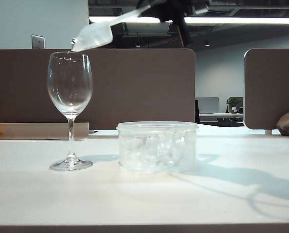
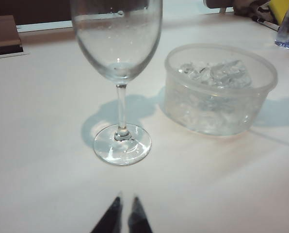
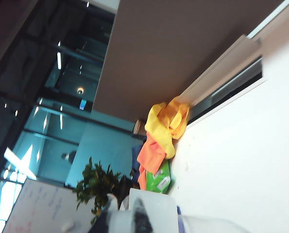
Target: Pick up an ice shovel filled with ice cubes and pour the ice from the shovel into the glass.
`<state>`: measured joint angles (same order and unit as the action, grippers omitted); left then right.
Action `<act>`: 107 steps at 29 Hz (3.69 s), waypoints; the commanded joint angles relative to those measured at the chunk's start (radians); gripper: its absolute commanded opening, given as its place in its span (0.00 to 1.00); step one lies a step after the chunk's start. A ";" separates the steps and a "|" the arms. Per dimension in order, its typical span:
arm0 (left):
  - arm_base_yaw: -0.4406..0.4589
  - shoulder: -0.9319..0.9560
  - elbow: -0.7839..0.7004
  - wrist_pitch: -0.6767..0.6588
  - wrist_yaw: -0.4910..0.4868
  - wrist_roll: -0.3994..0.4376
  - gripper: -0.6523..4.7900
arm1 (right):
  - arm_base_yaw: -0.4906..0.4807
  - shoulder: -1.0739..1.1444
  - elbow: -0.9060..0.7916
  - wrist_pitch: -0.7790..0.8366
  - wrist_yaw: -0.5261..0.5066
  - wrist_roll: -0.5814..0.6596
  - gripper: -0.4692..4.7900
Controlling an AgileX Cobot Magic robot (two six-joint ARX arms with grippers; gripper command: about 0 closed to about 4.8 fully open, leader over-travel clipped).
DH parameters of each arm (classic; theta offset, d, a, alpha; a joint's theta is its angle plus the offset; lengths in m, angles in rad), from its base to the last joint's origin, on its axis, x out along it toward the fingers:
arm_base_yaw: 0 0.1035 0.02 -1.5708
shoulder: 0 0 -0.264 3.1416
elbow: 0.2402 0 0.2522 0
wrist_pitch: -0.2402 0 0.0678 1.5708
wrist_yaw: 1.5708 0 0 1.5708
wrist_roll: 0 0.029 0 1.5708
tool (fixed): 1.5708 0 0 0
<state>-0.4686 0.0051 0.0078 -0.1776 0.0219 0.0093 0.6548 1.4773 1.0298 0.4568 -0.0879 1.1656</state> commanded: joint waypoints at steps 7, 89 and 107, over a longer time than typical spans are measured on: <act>0.000 0.001 0.000 -0.002 0.001 0.002 0.17 | 0.004 -0.007 0.019 0.002 -0.023 -0.018 0.09; 0.000 0.001 0.000 -0.001 0.001 0.002 0.17 | -0.187 -0.267 -0.419 -0.135 0.120 -0.449 0.33; 0.000 0.001 0.000 -0.002 0.001 0.002 0.17 | -0.282 -0.713 -0.596 -0.418 0.187 -0.852 0.08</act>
<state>-0.4686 0.0051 0.0078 -0.1776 0.0219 0.0093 0.3889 0.7902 0.4496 0.0311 0.1257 0.3195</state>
